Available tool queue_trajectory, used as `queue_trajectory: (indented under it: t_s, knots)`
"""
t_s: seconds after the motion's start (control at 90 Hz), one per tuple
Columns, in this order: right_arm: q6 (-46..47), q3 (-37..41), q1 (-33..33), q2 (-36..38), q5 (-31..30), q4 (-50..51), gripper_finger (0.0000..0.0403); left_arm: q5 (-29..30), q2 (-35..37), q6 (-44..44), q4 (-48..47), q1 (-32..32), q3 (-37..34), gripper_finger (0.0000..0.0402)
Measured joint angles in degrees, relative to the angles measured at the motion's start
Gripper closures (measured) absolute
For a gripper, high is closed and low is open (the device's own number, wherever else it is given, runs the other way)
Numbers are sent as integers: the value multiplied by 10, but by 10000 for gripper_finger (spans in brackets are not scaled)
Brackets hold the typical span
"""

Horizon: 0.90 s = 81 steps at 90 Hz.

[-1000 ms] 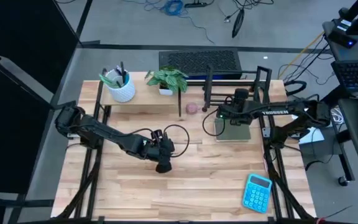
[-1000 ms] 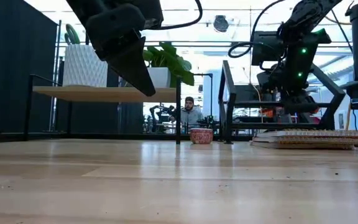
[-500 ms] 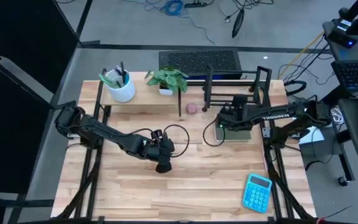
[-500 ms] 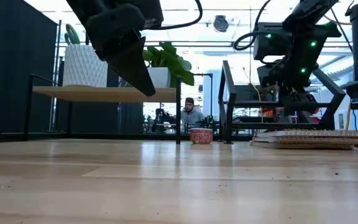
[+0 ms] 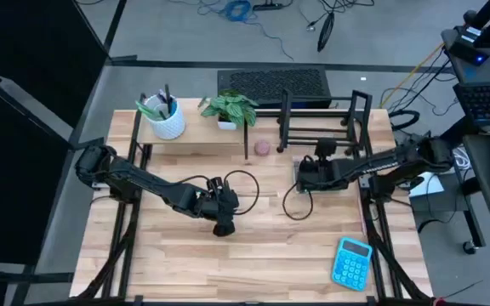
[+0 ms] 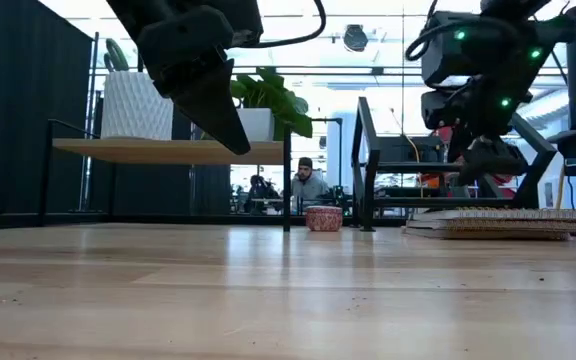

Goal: Stock shelves
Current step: Put the green notebook on the black bookshelf

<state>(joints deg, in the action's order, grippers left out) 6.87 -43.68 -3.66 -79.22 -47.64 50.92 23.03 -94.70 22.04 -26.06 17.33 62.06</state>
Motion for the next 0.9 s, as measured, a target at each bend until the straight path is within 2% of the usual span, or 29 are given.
queue_trajectory:
  t_s: [0.1, 0.3, 0.456, 0.6, 0.9]
  knots:
    - [0, 0, -22, 0, 2, 0, 130, 0, 0, 0, 0, 0, 0, 228]
    - [-18, 0, -66, 0, 72, -2, 134, 0, 0, -2, 0, 0, 0, 228]
    - [-16, 0, -99, 0, 75, -2, 142, 0, 0, -1, 0, 0, 0, 228]
    - [-15, 1, -105, 0, 96, -8, 147, 0, 0, -1, 5, 0, 0, 228]
    - [5, 5, -121, -4, 180, -38, 148, 0, 0, -19, 26, 0, 0, 228]
